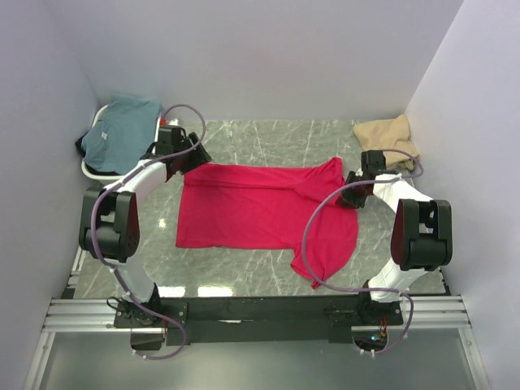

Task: Fold and stack the t-shirts
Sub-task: Fold the tshirt

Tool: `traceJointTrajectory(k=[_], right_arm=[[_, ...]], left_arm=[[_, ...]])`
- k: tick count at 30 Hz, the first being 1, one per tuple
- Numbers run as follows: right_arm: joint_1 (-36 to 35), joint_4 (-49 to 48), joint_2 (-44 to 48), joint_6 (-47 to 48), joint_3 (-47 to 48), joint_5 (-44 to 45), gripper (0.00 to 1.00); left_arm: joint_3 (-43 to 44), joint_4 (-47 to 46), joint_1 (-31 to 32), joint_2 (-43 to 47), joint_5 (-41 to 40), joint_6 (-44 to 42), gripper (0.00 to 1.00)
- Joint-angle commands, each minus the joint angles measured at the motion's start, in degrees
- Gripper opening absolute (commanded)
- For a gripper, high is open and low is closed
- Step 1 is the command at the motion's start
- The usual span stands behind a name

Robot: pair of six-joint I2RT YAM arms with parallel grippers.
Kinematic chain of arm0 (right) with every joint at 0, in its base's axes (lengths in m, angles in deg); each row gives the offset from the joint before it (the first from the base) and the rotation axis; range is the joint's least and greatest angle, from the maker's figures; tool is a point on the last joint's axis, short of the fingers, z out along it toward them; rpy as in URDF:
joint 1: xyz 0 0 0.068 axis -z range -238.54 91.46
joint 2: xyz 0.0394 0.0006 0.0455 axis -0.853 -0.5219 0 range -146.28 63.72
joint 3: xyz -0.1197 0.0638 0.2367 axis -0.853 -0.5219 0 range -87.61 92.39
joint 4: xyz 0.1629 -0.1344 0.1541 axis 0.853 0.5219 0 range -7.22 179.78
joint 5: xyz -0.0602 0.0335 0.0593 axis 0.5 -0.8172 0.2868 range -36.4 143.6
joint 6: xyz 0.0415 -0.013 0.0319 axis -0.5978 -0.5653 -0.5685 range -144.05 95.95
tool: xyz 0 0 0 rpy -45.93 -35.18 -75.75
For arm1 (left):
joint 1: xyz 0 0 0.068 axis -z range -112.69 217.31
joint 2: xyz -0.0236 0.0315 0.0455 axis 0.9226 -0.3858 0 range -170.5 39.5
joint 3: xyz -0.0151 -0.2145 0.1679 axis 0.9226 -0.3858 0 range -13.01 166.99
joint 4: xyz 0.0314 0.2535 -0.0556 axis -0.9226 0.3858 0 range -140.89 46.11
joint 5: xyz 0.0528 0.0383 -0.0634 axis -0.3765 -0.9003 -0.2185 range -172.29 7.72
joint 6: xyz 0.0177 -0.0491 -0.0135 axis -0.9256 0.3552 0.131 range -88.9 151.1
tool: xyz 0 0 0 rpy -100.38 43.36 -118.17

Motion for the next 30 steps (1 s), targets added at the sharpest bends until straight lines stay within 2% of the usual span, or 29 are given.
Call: traceJointTrajectory(k=[1, 6, 10, 15, 16, 18, 19, 20, 30], right_arm=[[-0.4, -4.2, 0.8, -0.6, -1.0, -1.2, 0.33], [-0.4, -4.0, -0.3, -0.3, -0.1, 0.8, 0.35], [-0.5, -3.9, -1.0, 0.0, 0.4, 2.8, 0.4], [-0.5, -4.2, -2.5, 0.1, 0.3, 1.7, 0.41], [-0.5, -4.7, -2.7, 0.2, 0.2, 1.5, 0.39], [-0.6, -4.8, -3.2, 0.2, 0.6, 0.4, 0.26], [-0.6, -5.1, -3.0, 0.2, 0.6, 0.1, 0.17], [-0.6, -5.6, -2.8, 0.2, 0.4, -1.2, 0.01], [-0.5, -7.5, 9.7, -3.4, 1.9, -12.8, 0.0]], left_arm=[[3.6, -4.4, 1.9, -3.3, 5.6, 0.5, 0.65], [4.6, -5.9, 2.5, -6.2, 6.7, 1.0, 0.65], [5.9, -5.5, 2.9, -7.8, 7.1, 0.9, 0.65], [6.0, -5.2, 3.0, -8.5, 6.9, 0.6, 0.65], [6.1, -5.3, 3.0, -8.5, 6.7, 0.5, 0.65], [6.4, -5.2, 3.0, -8.9, 6.9, 0.3, 0.65], [6.9, -4.5, 3.0, -9.2, 6.8, 0.2, 0.65], [7.1, -4.4, 3.0, -9.5, 6.7, 0.2, 0.65], [8.6, -2.6, 3.0, -11.2, 6.8, -0.1, 0.65]])
